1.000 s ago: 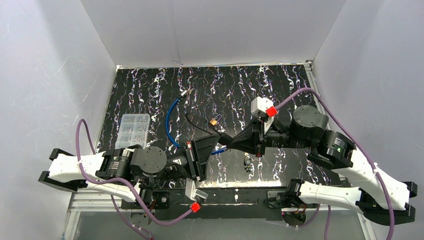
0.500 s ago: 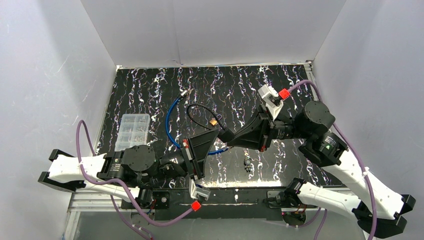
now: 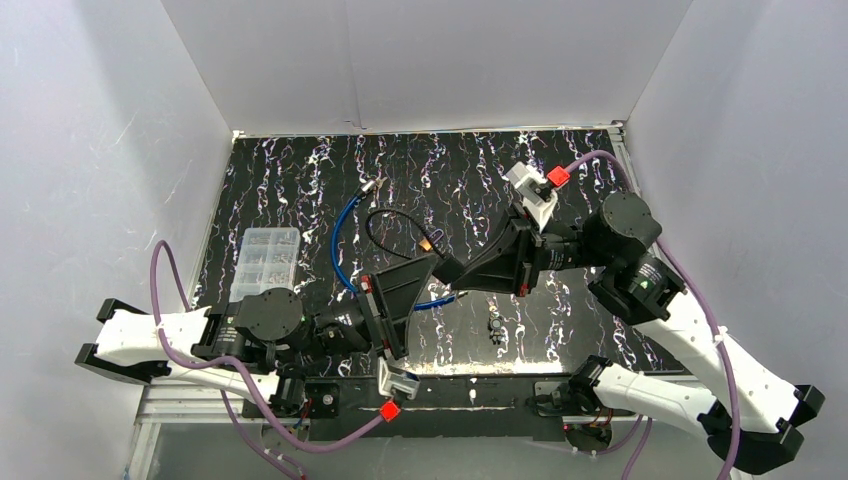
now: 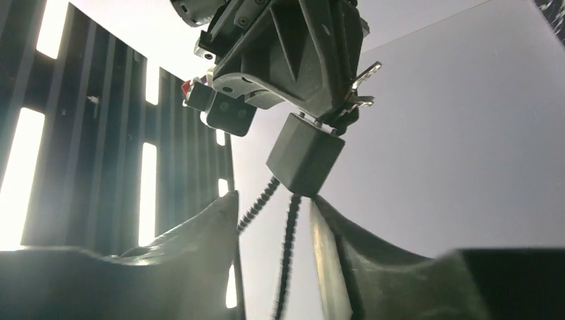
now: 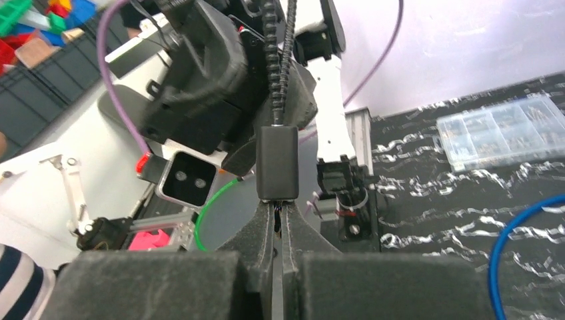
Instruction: Unlock with the key
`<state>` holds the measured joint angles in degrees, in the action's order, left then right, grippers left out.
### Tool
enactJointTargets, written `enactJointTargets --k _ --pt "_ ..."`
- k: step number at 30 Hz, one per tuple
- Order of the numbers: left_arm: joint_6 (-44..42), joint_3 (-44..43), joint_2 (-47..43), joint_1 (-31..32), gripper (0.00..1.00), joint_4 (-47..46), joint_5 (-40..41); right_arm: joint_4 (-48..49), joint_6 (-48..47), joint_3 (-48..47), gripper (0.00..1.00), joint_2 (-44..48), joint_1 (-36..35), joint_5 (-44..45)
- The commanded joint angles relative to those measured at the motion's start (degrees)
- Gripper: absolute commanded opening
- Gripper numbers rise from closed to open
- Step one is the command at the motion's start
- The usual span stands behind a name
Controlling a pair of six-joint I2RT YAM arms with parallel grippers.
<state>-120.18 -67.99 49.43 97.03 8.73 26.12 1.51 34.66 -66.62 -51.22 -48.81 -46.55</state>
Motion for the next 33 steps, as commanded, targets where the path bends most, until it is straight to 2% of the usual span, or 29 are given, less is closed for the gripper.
enactJointTargets --k 1,3,4,5,10,18,21,25,29,33 --pt "0.08 -0.82 0.86 4.96 0.7 4.66 -1.57 -10.96 -11.24 -6.84 0.01 0.12 -0.32 4.05" --pt "3.64 -1.07 0.85 4.99 0.91 6.37 -0.92 -15.59 -15.58 -8.61 0.01 0.57 -0.32 6.93" --pt "5.49 -1.16 0.86 5.05 0.97 7.28 -0.61 -17.77 -17.66 -9.48 0.01 0.68 -0.33 7.87" --pt "7.27 -1.33 0.89 5.06 0.98 8.59 -0.33 -19.67 -19.59 -10.3 0.01 0.78 -0.37 9.29" --pt "16.13 -5.39 3.7 5.46 0.98 16.19 1.12 -27.86 -28.41 -15.31 0.01 0.26 -1.07 14.22" --pt "29.57 -23.92 15.49 5.45 0.98 19.34 6.69 -39.84 -42.25 -21.28 0.01 -1.74 -8.25 29.67" --pt "34.44 -27.31 17.56 5.45 0.98 21.76 7.63 -41.1 -46.95 -21.69 0.01 -2.34 -12.78 37.48" --pt "42.17 -32.22 19.74 5.49 0.98 30.22 6.98 -42.01 -51.92 -23.03 0.01 -4.16 -19.8 49.06" --pt "49.12 -36.36 21.22 5.23 0.98 41.84 4.47 -40.89 -55.16 -23.2 0.01 -4.63 -25.0 56.8" --pt "53.75 -40.99 23.67 2.39 0.93 45.55 2.32 -40.17 -58.12 -23.54 0.01 -4.89 -30.54 64.17"
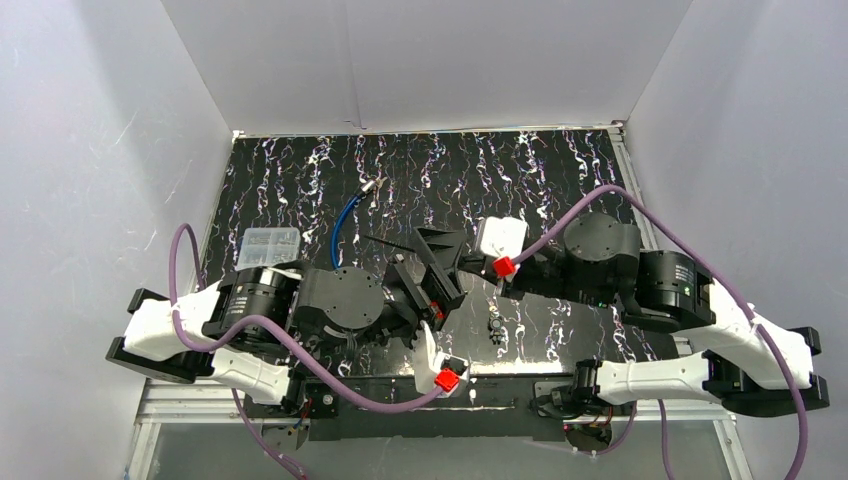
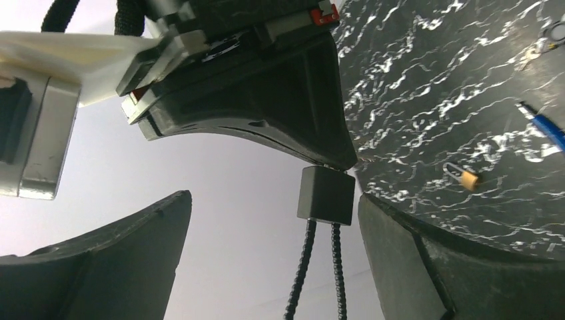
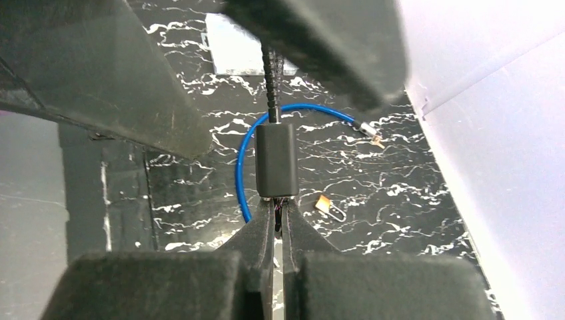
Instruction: Unlock with the key
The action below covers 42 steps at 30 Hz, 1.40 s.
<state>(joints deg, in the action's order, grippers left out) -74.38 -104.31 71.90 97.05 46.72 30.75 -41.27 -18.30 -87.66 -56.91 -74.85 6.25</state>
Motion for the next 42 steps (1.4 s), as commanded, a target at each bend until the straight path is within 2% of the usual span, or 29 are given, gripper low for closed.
enactJointTargets --k 1,9,15,21,28,32,34,42 --pt "8.23 -4.82 1.28 1.45 0.91 7.85 -2.86 2.91 -5.6 -2.52 0.01 0.73 -5.27 12.55" --pt "10.85 -4.02 1.25 -2.65 0.76 11.43 -5.99 4.88 -6.13 -2.88 0.01 0.47 -9.98 15.92" --pt "11.64 -7.3 4.19 -7.91 0.53 10.58 -8.46 5.88 -6.31 -1.9 0.01 0.8 -13.28 18.17" --pt "11.01 -7.63 5.26 -9.58 0.45 8.06 -8.81 6.58 -7.27 -1.41 0.01 0.6 -16.4 21.14" --pt "10.12 -8.3 5.68 -9.56 0.16 6.07 -8.47 8.62 -6.43 0.79 0.01 1.65 -17.26 21.76" --pt "9.34 -8.19 5.45 -9.5 0.03 4.97 -8.54 10.14 -4.45 2.92 0.01 2.86 -17.26 21.42" --pt "9.02 -8.34 5.49 -9.33 0.0 4.77 -8.78 11.07 -3.35 3.73 0.01 3.46 -17.26 20.77" --pt "2.24 -3.98 3.28 -7.82 0.0 -0.38 -9.25 14.27 2.29 6.22 0.01 5.51 -17.26 16.28"
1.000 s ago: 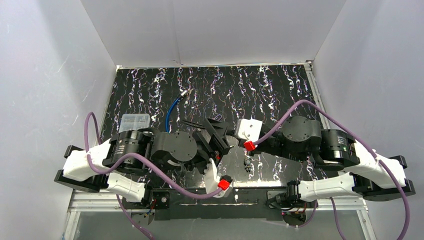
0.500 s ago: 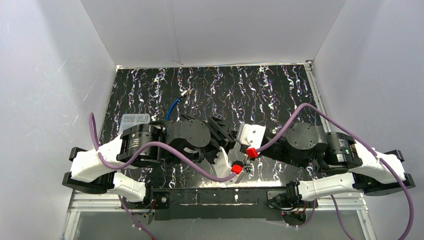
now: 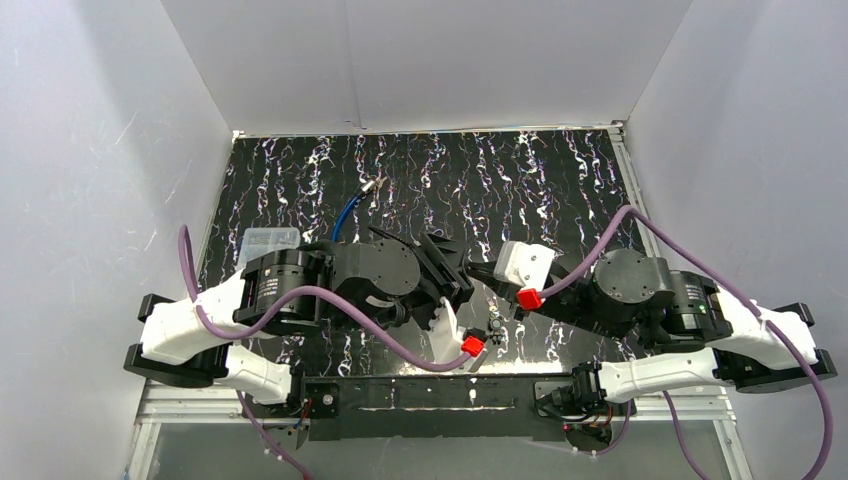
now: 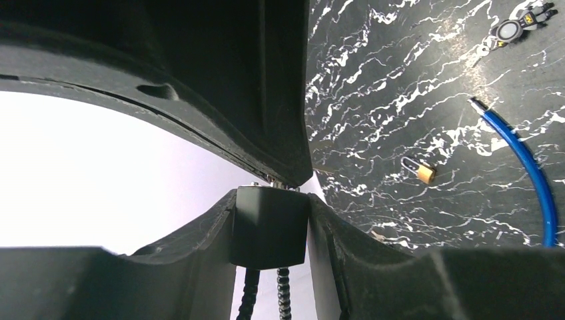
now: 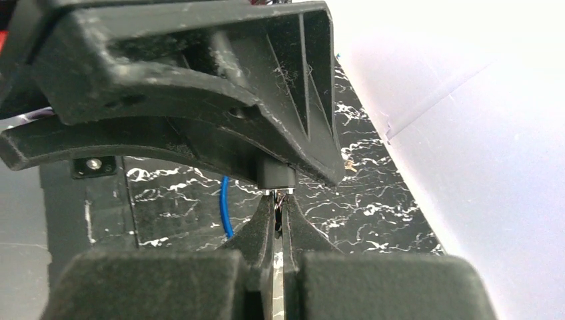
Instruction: Unlock with the key
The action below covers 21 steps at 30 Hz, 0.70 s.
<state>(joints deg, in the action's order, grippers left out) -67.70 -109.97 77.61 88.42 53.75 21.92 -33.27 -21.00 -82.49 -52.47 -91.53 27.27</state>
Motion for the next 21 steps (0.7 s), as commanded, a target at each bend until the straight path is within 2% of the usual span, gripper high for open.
enactJointTargets --k 1,13,21 --pt "-5.81 2.69 -2.99 1.16 0.0 -8.51 -0.48 6.8 6.04 1.34 0.01 1.47 -0.61 -5.26" --pt "-19.18 12.53 -8.84 4.47 0.0 -17.19 -4.4 8.74 13.4 4.1 0.01 4.62 -0.47 -10.0" --pt "-27.84 18.03 -12.1 5.09 0.0 -22.25 -5.37 7.93 19.1 5.58 0.01 6.07 2.36 -18.35"
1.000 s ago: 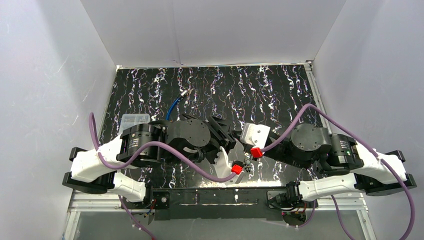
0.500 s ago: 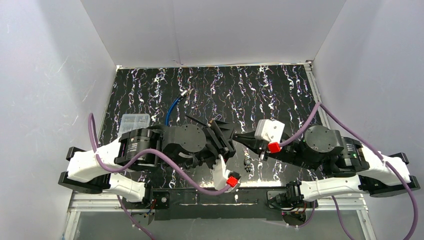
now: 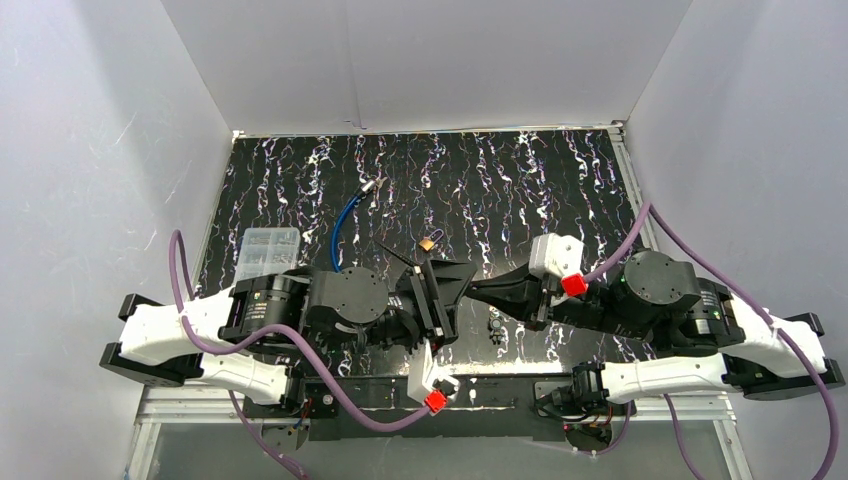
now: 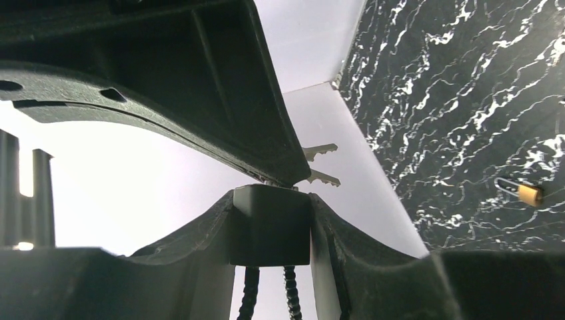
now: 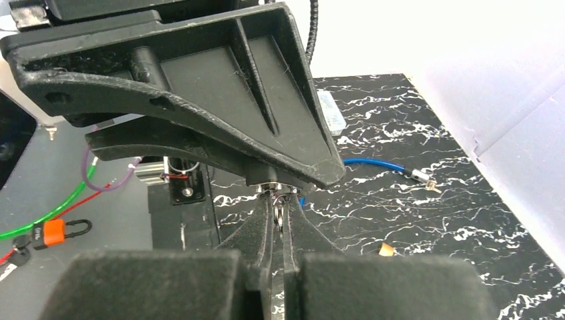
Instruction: Unlock with the key
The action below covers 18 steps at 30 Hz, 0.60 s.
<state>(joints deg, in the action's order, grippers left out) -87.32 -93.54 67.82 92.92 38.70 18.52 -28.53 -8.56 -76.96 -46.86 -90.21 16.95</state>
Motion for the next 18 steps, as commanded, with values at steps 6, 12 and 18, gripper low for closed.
enactJointTargets --k 6,12,18 --pt "-12.45 4.97 -4.85 0.6 0.0 -8.54 -2.37 2.41 10.13 0.0 0.23 1.3 2.41 -10.58" --pt "-13.22 5.67 -5.81 1.36 0.0 -9.04 -1.06 5.87 11.89 1.22 0.46 6.04 3.11 -8.83" --pt "-12.9 6.14 -6.33 2.04 0.0 -9.24 0.39 6.91 11.49 1.5 0.45 8.66 3.12 -6.06"
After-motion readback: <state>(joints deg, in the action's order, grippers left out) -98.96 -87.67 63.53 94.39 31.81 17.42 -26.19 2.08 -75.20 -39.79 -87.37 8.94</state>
